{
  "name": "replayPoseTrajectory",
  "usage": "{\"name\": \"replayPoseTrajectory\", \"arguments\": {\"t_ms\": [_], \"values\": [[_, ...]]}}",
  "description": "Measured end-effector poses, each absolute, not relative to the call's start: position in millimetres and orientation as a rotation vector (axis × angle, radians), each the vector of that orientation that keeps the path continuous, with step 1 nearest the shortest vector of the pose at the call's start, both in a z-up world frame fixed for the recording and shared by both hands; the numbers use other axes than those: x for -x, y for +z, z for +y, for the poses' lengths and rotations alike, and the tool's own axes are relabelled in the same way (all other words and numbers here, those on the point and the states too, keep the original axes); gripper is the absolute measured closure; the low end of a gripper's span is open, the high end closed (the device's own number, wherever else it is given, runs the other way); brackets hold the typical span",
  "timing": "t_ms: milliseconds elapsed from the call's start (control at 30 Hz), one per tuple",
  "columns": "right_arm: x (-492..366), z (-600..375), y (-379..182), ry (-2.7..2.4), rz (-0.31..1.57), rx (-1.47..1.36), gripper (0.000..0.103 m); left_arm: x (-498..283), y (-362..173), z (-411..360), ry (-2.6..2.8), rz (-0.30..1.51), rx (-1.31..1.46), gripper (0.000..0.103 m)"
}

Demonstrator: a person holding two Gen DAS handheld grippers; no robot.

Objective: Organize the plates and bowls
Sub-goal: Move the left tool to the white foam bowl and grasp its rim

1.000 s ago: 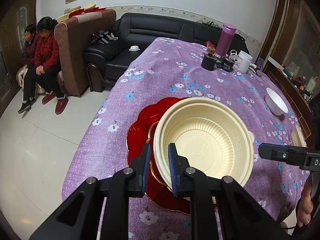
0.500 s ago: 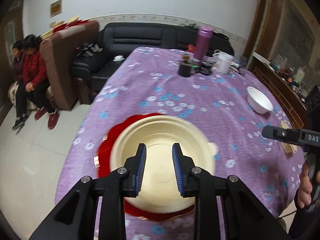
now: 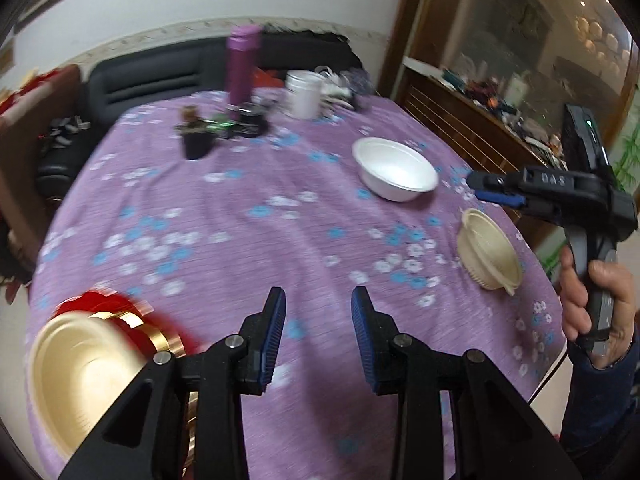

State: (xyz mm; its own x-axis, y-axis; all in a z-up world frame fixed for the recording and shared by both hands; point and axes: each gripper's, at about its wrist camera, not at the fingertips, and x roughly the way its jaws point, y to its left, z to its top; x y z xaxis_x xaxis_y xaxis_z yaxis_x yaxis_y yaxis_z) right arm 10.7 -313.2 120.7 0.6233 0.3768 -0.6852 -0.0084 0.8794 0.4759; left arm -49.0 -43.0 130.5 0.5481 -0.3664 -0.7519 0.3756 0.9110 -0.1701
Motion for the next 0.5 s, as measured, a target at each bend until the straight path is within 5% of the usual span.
{"name": "replayPoseTrajectory", "arguments": {"t_ms": [500], "values": [[-108.9,-415.6,77.8,0.064,1.002,-0.578,0.068,-120.3,108.8,-165.4,-0.459,1.030,-0.002,0.070]]}}
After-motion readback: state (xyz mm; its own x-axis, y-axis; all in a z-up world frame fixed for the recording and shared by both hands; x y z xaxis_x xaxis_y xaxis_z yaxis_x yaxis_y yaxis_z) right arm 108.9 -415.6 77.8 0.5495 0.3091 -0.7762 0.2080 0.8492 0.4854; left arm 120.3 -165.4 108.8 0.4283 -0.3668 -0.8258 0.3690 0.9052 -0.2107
